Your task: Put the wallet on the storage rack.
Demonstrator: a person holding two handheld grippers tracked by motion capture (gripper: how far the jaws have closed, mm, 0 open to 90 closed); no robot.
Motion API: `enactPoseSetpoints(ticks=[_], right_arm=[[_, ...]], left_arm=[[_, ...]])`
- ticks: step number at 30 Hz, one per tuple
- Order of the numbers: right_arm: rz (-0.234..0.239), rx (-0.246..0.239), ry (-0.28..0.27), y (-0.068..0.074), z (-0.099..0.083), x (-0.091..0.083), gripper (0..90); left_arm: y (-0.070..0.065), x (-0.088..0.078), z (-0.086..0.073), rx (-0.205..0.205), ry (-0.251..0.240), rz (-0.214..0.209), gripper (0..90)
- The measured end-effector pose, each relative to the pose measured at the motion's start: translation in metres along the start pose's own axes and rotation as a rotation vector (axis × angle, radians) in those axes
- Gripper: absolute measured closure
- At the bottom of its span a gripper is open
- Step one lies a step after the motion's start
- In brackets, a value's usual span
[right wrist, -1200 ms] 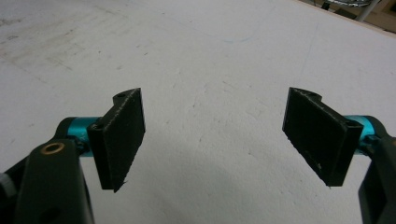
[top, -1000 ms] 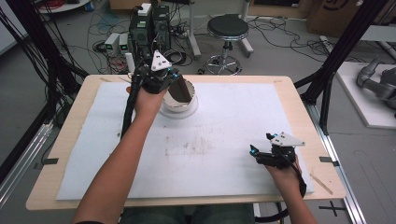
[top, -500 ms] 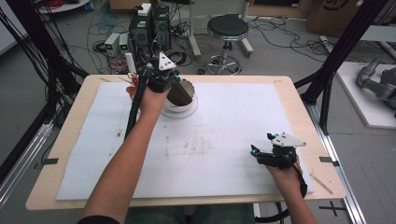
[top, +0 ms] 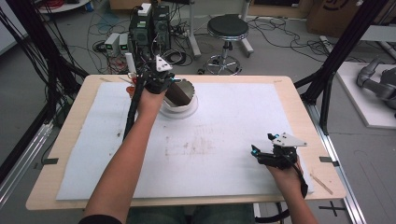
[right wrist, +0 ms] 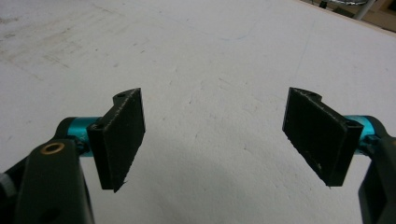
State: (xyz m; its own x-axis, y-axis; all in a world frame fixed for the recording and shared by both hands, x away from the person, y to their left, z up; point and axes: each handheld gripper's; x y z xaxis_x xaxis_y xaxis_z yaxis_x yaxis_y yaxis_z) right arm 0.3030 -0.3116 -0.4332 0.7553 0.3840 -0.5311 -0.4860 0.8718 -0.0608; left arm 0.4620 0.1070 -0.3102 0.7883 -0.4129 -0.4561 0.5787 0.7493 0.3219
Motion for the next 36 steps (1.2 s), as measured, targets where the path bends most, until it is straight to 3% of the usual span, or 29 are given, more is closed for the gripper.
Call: enactPoseSetpoints(ticks=[1,2,5,8,9,13,22,26,36], right_arm=[[0.000,0.000,0.003,0.001,0.000,0.000,21.3],[0.000,0.000,0.003,0.001,0.000,0.000,21.3],[0.002,-0.001,0.005,0.002,0.001,0.001,21.3],[0.000,-0.003,0.005,0.002,0.001,0.001,21.3],[0.001,0.000,0.007,0.002,0.001,0.001,21.3],[0.000,-0.001,0.006,0.002,0.001,0.001,21.3],[0.003,-0.010,-0.002,0.004,0.003,0.002,21.3],[0.005,-0.014,-0.001,0.006,0.004,0.003,21.3],[0.005,-0.018,0.003,0.008,0.006,0.006,21.3]], left_arm=[[0.001,0.000,0.000,-0.002,-0.001,0.005,81.2],[0.001,0.000,0.000,-0.002,0.001,0.014,81.2],[0.003,0.000,-0.002,-0.013,0.010,0.037,60.0],[0.004,0.000,-0.003,-0.021,0.008,0.037,57.7],[0.003,-0.001,-0.003,-0.029,0.008,0.039,52.0],[0.003,-0.005,-0.005,-0.048,0.001,0.030,44.6],[-0.007,-0.032,-0.015,-0.047,-0.048,-0.060,33.7],[-0.010,-0.047,-0.037,-0.078,-0.047,-0.088,28.7],[-0.021,-0.079,-0.076,-0.088,-0.054,-0.155,23.6]])
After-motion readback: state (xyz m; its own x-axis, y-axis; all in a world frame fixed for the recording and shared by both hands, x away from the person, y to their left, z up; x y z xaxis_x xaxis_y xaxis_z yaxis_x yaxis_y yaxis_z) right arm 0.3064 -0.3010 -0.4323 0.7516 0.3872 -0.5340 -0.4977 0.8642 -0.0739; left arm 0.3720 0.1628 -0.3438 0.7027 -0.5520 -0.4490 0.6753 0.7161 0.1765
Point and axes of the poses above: each handheld gripper's, and its own axes: x roughly forward along the jaws, z roughly out of its top, y roughly to its left, and after that the axes turned 5 degrees about x, right-handed
